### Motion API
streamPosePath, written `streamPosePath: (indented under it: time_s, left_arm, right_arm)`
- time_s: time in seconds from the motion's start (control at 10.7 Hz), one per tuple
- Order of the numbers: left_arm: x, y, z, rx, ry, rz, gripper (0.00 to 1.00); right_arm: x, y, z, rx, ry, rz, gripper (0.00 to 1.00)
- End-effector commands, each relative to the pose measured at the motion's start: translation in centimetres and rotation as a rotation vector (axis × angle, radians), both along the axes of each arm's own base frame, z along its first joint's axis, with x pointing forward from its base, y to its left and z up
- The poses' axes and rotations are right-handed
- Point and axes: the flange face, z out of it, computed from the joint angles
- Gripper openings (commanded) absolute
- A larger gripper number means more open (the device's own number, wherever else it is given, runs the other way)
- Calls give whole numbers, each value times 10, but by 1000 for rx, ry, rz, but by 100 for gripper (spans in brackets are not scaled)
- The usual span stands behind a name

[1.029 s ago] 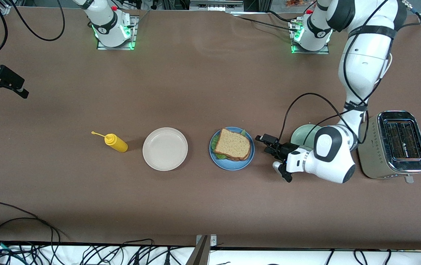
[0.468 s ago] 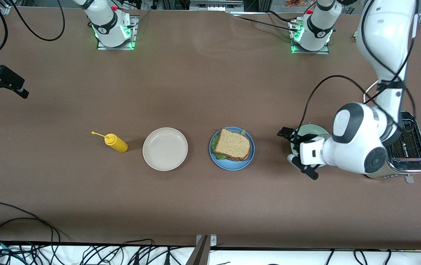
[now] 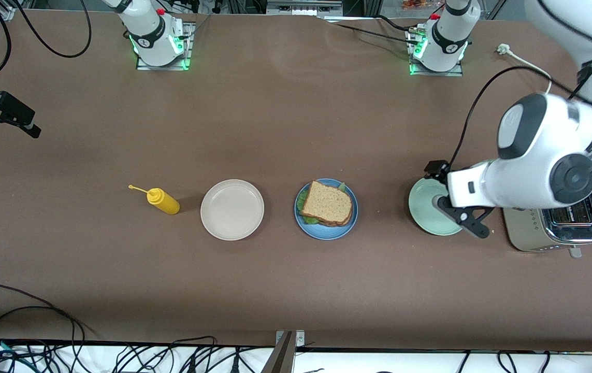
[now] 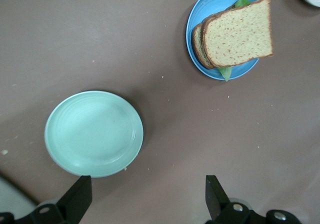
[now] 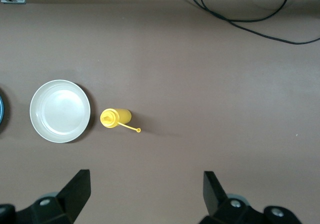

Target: Make sandwich in blue plate with both arms

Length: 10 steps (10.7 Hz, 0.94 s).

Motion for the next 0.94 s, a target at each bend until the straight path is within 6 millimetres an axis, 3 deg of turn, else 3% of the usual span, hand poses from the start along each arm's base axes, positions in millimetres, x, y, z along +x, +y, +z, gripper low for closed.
streamPosePath:
  time_s: [0.0,0.09,0.19,0.37,0.47,0.75,0.84]
  left_arm:
    - [-40,16,76,109,-41,110,100]
    - [-60,14,97,191,-75,210,100]
    - [-76,13,103,195,-80,246,100]
    - [-102,39,126,187,-147,300,100]
    - [-116,62,139,176,-173,342,100]
    - [-132,94,178,166,-247,408,100]
    - [-135,80,181,174,-252,388,100]
  right_arm:
    - [-7,-2,7,-14,32,-7,100]
    - [-7,-2,12,-14,23,-6,100]
    - [-7,-4,12,-14,23,-9,100]
    - [-7,-7,12,-14,23,-13,100]
    - [-7,-7,12,-14,23,-12,100]
    - [-7,-7,12,-14,23,-12,100]
    - [-7,-7,12,-14,22,-13,100]
